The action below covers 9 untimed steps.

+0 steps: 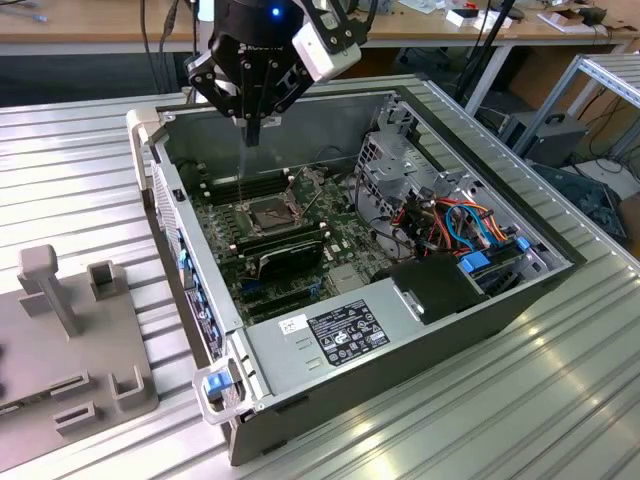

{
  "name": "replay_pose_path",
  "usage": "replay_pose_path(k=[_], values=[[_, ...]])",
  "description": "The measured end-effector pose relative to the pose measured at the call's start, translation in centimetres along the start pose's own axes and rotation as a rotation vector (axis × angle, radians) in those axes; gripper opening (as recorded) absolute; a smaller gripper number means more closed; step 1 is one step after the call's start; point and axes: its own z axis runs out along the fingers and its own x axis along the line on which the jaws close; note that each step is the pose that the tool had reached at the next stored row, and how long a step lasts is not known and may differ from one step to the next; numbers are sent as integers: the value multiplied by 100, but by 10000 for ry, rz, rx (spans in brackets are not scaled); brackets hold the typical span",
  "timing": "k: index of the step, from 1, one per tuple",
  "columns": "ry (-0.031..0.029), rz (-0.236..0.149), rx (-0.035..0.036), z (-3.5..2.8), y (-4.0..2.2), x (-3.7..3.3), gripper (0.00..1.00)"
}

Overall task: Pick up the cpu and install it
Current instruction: 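Reach for the cpu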

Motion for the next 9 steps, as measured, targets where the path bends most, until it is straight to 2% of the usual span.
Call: replay_pose_path(k=[4,9], values=[[0,0,0,-1,-5,72,11],[1,-2,1,-1,-7,91,11]])
